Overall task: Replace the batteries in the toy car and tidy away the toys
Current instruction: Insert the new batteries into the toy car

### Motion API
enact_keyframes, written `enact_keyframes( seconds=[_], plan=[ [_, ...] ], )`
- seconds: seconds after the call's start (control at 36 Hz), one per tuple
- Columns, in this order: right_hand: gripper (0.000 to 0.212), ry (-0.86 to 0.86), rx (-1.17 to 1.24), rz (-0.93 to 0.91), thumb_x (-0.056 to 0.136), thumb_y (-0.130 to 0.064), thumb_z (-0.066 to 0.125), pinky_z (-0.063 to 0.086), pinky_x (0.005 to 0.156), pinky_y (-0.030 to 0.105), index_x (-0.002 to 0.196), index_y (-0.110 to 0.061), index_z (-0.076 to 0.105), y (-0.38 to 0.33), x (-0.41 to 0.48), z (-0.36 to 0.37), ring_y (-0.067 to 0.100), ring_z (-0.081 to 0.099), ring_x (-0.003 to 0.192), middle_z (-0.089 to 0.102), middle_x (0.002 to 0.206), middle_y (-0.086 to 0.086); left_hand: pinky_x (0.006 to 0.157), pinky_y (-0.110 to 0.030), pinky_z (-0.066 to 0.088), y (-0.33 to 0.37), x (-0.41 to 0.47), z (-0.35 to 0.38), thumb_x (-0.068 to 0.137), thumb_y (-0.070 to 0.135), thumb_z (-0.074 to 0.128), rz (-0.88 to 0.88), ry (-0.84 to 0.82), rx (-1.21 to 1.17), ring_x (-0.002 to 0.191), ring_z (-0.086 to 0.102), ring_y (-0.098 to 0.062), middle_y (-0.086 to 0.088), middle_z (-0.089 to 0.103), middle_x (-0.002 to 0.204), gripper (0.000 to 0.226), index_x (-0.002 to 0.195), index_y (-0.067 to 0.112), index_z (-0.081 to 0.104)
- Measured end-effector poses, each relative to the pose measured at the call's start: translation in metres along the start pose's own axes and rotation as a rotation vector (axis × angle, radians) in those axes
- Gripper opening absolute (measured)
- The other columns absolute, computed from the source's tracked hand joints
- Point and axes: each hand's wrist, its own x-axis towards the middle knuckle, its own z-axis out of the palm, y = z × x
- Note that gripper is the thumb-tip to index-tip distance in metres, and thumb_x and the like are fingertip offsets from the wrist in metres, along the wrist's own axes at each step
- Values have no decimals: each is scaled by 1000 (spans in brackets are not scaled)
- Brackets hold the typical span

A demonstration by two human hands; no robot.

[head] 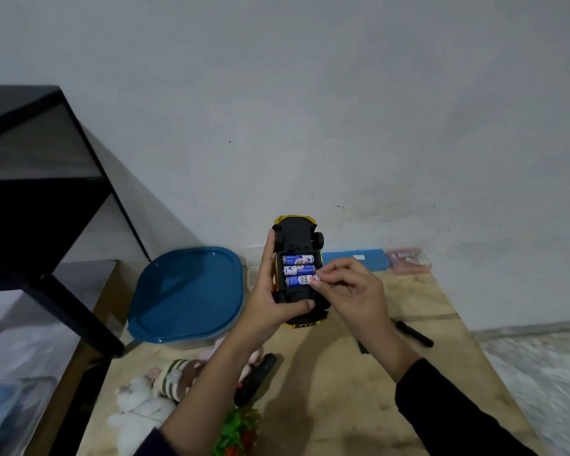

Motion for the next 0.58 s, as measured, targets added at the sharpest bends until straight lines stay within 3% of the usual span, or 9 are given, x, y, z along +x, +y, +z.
enact_keyframes(
  seconds=[0.06,0.14,0.25,0.42,0.58],
  plan=[
    [15,-25,-52,-50,72,-3,74,50,76,15,83,-12,72,-3,0,0,1,61,83,62,87,-3,81,-28,53,3,-1,-3,67,-16,65,11,-10,-2,110,62,-15,9,54,132,114,148,41,7],
    [15,-69,-139,-134,77,-5,70,53,78,23,91,-8,73,-6,-2,0,7,60,88,60,93,-3,81,-30,53,6,-2,-8,67,-16,65,24,-20,-3,111,61,-18,6,51,135,114,147,43,9],
    [14,-112,-285,-233,81,-5,66,47,81,14,93,-2,72,-9,-4,4,0,53,92,52,95,-2,81,-32,53,8,-3,-12,68,-16,65,32,-43,3,110,62,-20,-3,46,141,115,147,44,8],
    [16,-192,-320,-176,83,-13,66,44,82,9,94,-4,73,-9,-4,7,-3,52,93,55,97,-1,81,-30,54,9,-4,-19,71,-23,64,29,-50,13,110,62,-18,-7,43,143,116,148,41,7],
    [13,-210,-294,-123,77,-12,71,51,77,19,87,-7,76,-21,5,5,7,60,85,64,87,-2,82,-29,54,8,-5,-23,71,-24,64,20,-73,19,111,61,-15,-4,46,139,116,148,40,7]
  ],
)
